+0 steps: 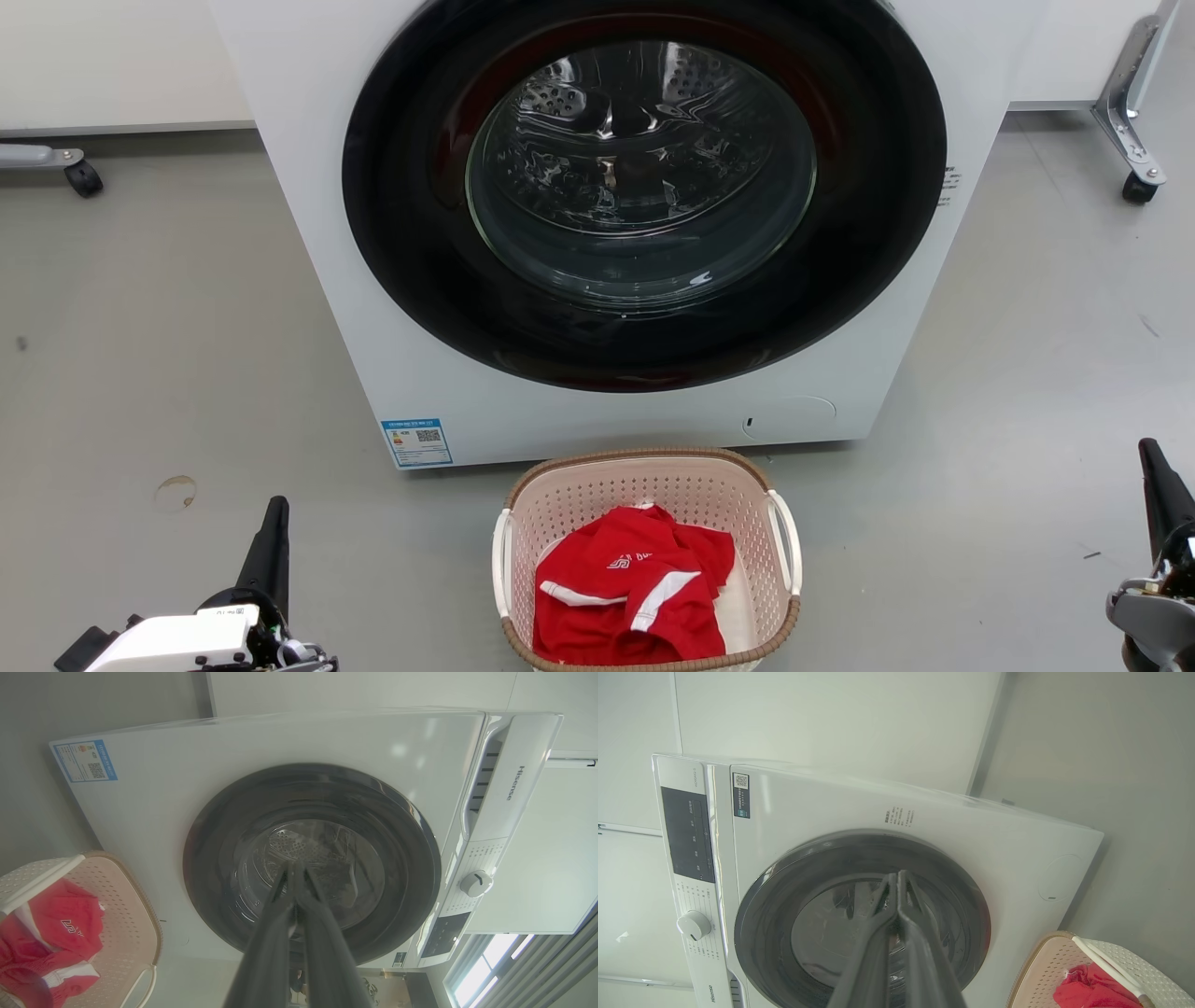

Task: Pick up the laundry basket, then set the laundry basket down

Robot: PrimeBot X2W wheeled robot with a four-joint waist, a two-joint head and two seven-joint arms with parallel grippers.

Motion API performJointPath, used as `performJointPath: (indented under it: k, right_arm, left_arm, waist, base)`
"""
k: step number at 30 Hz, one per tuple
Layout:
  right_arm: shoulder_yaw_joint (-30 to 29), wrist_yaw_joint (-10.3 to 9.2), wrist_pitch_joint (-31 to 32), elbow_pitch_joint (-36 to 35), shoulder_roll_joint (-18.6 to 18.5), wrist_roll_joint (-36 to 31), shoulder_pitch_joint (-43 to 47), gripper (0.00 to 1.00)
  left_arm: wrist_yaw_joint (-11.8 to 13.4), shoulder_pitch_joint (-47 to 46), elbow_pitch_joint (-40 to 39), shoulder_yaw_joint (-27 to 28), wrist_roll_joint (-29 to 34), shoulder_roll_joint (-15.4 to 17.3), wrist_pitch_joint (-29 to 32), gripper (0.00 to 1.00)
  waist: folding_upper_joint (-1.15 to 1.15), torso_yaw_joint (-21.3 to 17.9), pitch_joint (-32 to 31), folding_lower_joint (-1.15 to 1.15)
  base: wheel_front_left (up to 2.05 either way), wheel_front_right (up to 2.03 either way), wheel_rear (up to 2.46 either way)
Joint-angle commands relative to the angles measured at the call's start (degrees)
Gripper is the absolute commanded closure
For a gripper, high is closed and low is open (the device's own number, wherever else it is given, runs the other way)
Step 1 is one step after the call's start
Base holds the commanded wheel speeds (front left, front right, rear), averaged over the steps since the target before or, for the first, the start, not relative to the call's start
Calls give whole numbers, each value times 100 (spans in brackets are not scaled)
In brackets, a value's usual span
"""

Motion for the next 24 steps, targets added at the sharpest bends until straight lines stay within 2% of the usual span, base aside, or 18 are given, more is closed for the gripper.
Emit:
performJointPath:
  k: [1,18,19,24]
  right_arm:
    - [103,28,44,-176,-142,-4,-279,100]
    - [103,28,44,-176,-142,-3,-279,100]
    - [1,0,0,-1,0,0,-1,0]
    - [37,-6,-17,135,148,-12,144,0]
  left_arm:
    - [-59,-293,-136,172,-22,68,10,100]
    - [-59,-293,-136,172,-22,68,10,100]
    - [0,-1,-1,1,0,0,-1,0]
    - [8,149,167,-16,15,-63,-28,0]
  waist:
    - [0,0,0,0]
    - [0,0,0,0]
    - [0,0,0,0]
    - [0,1,-1,1]
  base:
    - [0,0,0]
    - [0,0,0]
    - [0,0,0]
    - [0,0,0]
